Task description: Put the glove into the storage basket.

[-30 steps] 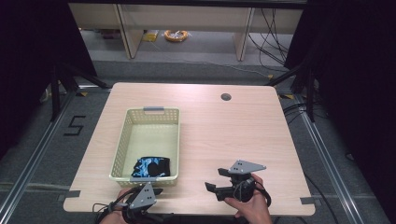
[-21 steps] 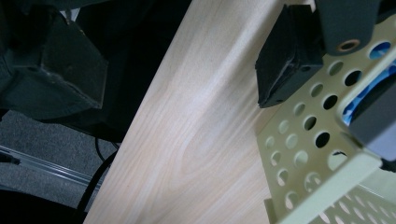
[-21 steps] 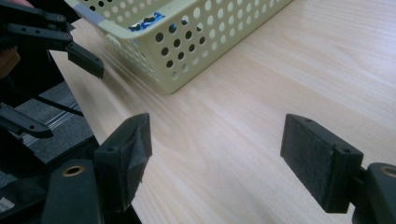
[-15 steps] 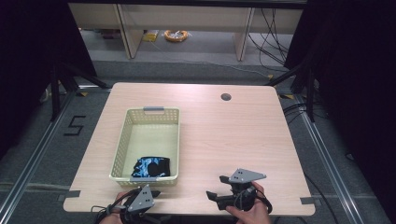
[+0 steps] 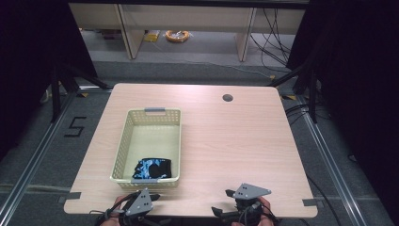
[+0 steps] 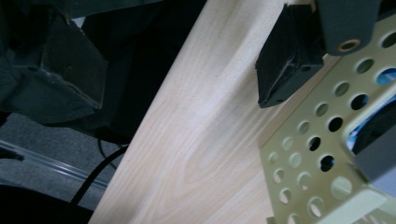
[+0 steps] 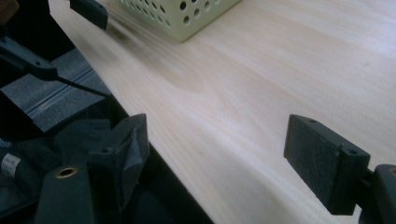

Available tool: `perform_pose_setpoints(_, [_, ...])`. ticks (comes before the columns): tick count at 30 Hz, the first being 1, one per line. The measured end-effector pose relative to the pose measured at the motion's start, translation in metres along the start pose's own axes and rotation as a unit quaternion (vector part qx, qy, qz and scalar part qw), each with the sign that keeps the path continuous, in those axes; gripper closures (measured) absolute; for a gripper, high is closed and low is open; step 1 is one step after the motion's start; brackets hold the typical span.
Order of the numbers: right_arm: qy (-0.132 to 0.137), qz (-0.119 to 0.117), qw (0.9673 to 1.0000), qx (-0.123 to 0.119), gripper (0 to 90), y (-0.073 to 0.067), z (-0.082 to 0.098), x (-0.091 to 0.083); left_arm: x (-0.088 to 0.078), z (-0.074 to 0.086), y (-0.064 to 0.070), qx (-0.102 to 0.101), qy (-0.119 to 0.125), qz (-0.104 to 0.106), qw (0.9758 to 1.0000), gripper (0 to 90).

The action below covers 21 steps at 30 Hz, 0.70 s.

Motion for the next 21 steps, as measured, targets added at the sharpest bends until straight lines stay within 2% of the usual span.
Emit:
perform_pose_setpoints(1, [0.000,0.000,1.0000,0.000,23.2,0.000,0.000,0.000,0.000,0.000,0.000,0.000,0.000,0.000,1.0000,16.0])
perform_pose_setpoints(2, [-0.003,0.017,0.9998,0.003,23.2,0.000,0.002,-0.002,0.000,0.000,0.000,0.000,-0.001,-0.001,1.0000,16.0])
perform_pose_setpoints(3, [-0.008,0.017,0.9998,0.000,23.2,-0.002,0.006,-0.002,0.001,0.001,0.001,-0.012,-0.001,-0.006,0.9999,16.0])
perform_pose_setpoints(5, [-0.008,0.018,0.9998,-0.003,23.1,-0.002,0.006,-0.003,0.000,0.002,0.001,-0.007,-0.005,-0.006,0.9999,16.0])
perform_pose_setpoints(8, [-0.007,0.017,0.9998,0.006,22.9,-0.005,0.009,-0.004,0.000,0.002,0.000,-0.007,-0.006,-0.007,0.9999,15.9])
perform_pose_setpoints(9, [-0.006,0.020,0.9998,0.000,22.8,-0.003,0.010,-0.005,0.001,0.001,0.003,-0.016,-0.002,-0.001,0.9999,15.9])
perform_pose_setpoints(10, [-0.005,0.012,0.9999,0.001,22.8,-0.004,0.010,-0.004,0.001,0.002,0.003,-0.017,-0.007,0.002,0.9998,15.9])
perform_pose_setpoints(11, [-0.007,0.021,0.9998,0.000,22.8,-0.003,0.011,-0.005,0.000,0.002,0.003,-0.013,-0.006,-0.002,0.9999,16.0])
perform_pose_setpoints(13, [-0.009,0.010,0.9999,0.000,22.5,-0.004,0.011,-0.005,0.001,0.002,0.003,-0.012,-0.004,-0.001,0.9999,15.9])
perform_pose_setpoints(15, [-0.005,0.023,0.9997,0.003,22.5,-0.002,0.011,-0.005,0.000,0.001,0.002,-0.012,-0.005,-0.005,0.9999,15.9])
perform_pose_setpoints(16, [-0.004,0.017,0.9999,0.002,22.5,-0.003,0.011,-0.004,0.000,0.002,0.002,-0.010,-0.006,-0.004,0.9999,15.9])
perform_pose_setpoints(19, [-0.008,0.022,0.9997,0.001,22.6,-0.003,0.011,-0.004,0.001,0.002,0.002,-0.015,-0.004,0.000,0.9999,16.0])
perform_pose_setpoints(20, [-0.011,0.017,0.9998,-0.003,22.6,-0.002,0.011,-0.004,0.001,0.001,0.000,-0.003,0.001,-0.005,1.0000,15.9])
perform_pose_setpoints(21, [-0.011,0.013,0.9998,-0.005,22.8,-0.003,0.011,-0.004,0.001,0.001,0.000,-0.003,0.001,-0.005,1.0000,16.0])
Point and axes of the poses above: each handheld gripper's, and its own axes: x roughly forward along the jaws, z roughly out of its underside, y roughly to its right, the point moved 10 cm from there along x, roughly forward along the jaws, and after that the axes turned 13 degrees about -z, right-handed, at the moved point
